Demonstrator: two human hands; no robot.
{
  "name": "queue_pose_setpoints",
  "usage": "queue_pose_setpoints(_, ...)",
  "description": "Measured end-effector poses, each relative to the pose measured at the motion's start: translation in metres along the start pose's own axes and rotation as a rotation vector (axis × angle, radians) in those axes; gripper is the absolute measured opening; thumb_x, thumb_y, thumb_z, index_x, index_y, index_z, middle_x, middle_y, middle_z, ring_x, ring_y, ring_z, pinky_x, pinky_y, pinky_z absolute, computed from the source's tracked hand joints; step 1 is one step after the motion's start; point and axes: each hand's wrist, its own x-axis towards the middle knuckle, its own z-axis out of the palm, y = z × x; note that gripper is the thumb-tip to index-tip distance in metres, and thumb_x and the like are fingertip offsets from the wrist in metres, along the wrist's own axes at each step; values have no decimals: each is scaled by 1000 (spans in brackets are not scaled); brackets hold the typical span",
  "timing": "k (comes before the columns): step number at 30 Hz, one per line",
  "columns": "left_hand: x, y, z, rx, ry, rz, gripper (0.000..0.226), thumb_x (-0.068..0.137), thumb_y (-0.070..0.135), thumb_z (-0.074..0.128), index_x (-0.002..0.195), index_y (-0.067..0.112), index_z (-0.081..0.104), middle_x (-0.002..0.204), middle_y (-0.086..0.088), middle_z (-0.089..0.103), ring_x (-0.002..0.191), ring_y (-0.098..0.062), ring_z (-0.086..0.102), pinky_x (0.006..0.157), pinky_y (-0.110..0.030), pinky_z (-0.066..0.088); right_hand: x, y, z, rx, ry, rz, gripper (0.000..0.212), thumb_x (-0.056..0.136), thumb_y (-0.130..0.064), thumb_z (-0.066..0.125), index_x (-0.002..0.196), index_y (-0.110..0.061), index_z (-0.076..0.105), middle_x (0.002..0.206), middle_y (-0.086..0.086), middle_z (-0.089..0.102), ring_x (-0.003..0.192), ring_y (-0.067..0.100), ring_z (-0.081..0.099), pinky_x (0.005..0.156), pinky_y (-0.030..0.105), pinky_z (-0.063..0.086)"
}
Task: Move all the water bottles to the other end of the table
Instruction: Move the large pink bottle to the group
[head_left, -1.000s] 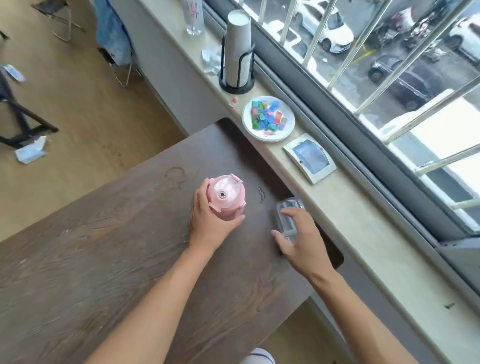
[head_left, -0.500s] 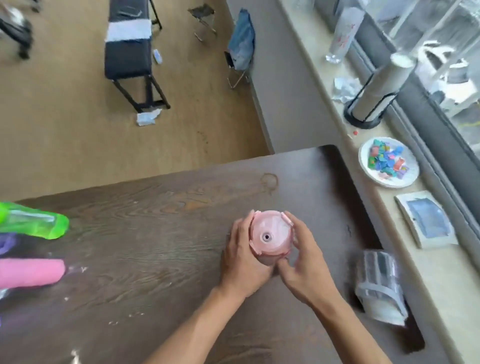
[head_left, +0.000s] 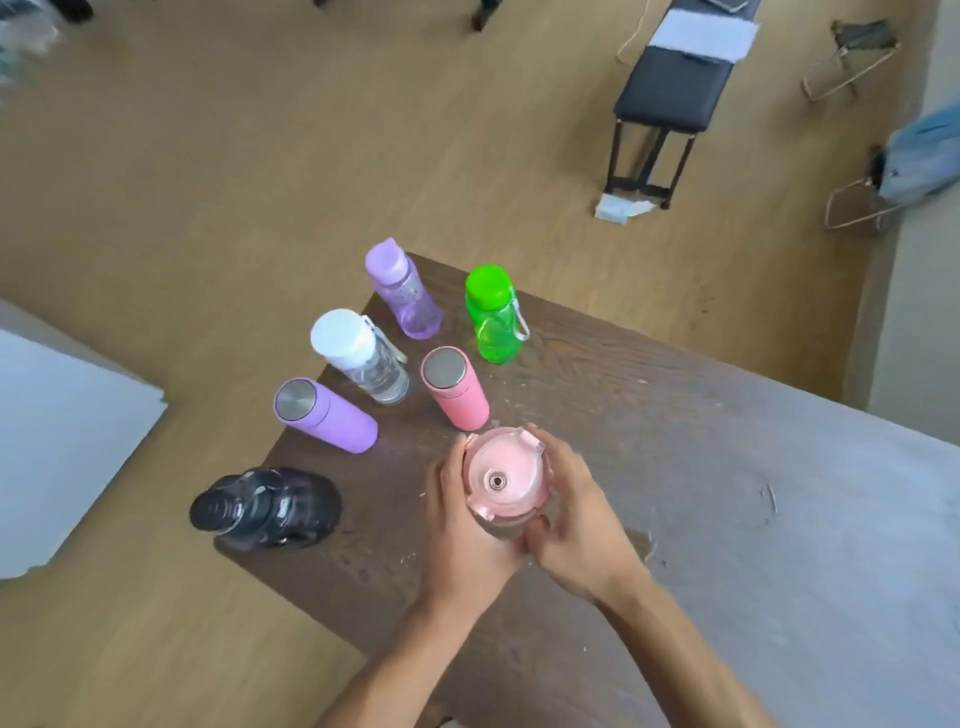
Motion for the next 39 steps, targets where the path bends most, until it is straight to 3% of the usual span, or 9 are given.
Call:
queue_pose_setpoints(3,14,-36,-22,62,58,-86,108,58,34,98,148,5,47,140,-4,62,128,-19,57,99,-25,45,34,-11,40,-37,-89,-17,90,72,5,61,151,-32,41,147,-12,55,137,19,53,117,38,41)
queue_pose_setpoints(8,29,-83,-37,3,90,-180,108,60,48,89,151,13,44,145,0,59,137,-18,56,106,-33,50,68,-16,86,-82,-167,10,87,74,5,60,155,-22,42,153,-5,54,145,20,48,119,45,39)
queue_pose_setpoints(14,34,-103,-30,7,91,-205,108,60,52,87,151,13,43,145,0,58,137,-21,56,106,-42,52,77,-16,98,-95,-155,58,87,76,6,59,156,-22,42,157,-4,50,148,19,45,123,39,36)
queue_pose_setpoints(19,30,-110,-27,-11,111,-219,108,60,47,90,152,16,43,146,6,56,141,-21,53,109,-51,51,75,-12,101,-97,-161,75,84,78,7,60,157,-14,42,159,0,48,151,18,41,122,13,23)
queue_pose_setpoints(22,22,-107,-27,-34,131,-226,118,58,40,97,157,14,37,154,0,50,146,-25,48,115,-56,44,68,-12,94,-41,-170,104,81,78,7,63,155,-9,44,158,6,50,150,22,43,125,34,32)
queue_pose_setpoints(25,17,-95,-29,132,188,-110,130,58,41,103,159,2,32,160,-15,46,148,-37,45,118,-58,40,52,-3,77,-64,-133,73,74,80,1,70,151,-12,50,151,4,55,141,22,45,120,29,33)
queue_pose_setpoints(30,13,-34,-16,172,227,388,84,75,34,90,141,0,50,145,-23,57,141,-43,52,119,-57,40,18,11,20,-110,8,65,62,79,-1,72,139,-15,62,128,-6,61,123,21,51,109,28,41)
queue_pose_setpoints(34,-9,44,31,-168,-62,503,41,98,30,71,127,3,63,130,-14,67,123,-28,66,101,-49,55,-34,25,-56,-138,255,80,44,83,0,73,126,-11,70,117,1,69,114,22,57,99,29,48)
queue_pose_setpoints(39,-65,132,110,-370,-389,619,36,106,33,57,126,5,67,121,-11,70,109,-27,71,85,-42,60,-147,59,-158,-113,708,244,23,92,-11,75,113,-19,71,111,-15,71,103,-6,59,83,4,41)
